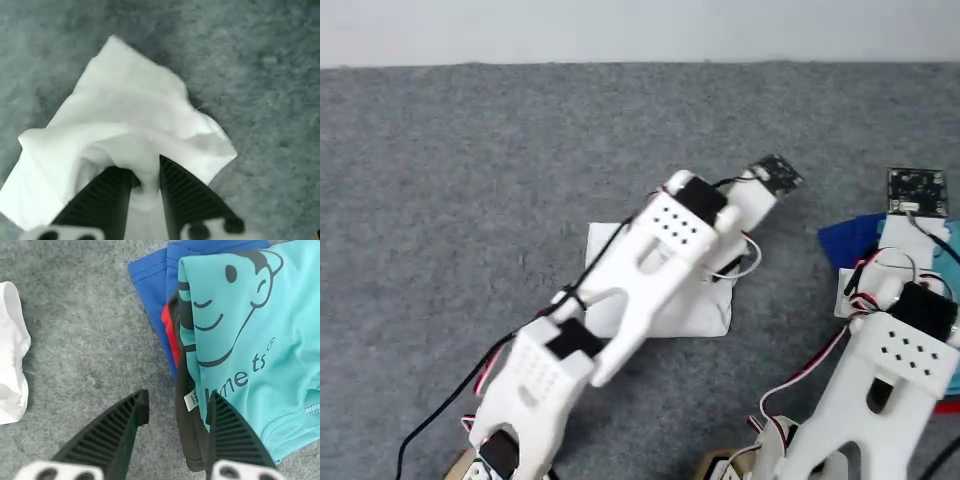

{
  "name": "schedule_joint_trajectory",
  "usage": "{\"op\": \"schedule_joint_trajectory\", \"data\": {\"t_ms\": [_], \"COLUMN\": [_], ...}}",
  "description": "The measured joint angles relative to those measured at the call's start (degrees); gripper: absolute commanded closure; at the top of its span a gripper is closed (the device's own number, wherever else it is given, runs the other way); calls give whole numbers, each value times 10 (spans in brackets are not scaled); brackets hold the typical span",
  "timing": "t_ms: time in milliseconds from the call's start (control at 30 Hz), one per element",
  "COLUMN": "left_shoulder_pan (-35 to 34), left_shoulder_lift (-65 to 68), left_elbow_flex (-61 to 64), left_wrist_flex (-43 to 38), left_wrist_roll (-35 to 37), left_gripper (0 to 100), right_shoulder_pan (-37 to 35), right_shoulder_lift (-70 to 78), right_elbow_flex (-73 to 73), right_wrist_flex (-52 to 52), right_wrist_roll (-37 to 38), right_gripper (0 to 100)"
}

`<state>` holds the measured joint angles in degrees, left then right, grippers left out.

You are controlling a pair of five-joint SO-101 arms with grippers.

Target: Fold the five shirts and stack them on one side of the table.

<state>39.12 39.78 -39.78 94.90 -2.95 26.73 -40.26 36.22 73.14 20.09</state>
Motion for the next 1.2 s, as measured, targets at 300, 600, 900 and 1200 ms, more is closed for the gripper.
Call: {"op": "schedule_joint_trajectory", "data": {"t_ms": [300,600,900,1200], "left_shoulder_pan": [14,32,-19,-244], "left_shoulder_lift": [127,129,115,34], "left_elbow_flex": [-191,-217,-382,-225], "left_wrist_flex": [45,45,45,45], "left_wrist_roll": [1,-1,-1,-3], "left_gripper": [901,830,830,830], "right_shoulder_pan": [0,21,22,-46], "right_shoulder_lift": [0,0,0,0], "right_elbow_flex": [0,-71,-86,-86], "right_wrist_flex": [0,35,48,57], "right_wrist_roll": [0,0,0,0], "right_gripper": [801,801,801,801]}}
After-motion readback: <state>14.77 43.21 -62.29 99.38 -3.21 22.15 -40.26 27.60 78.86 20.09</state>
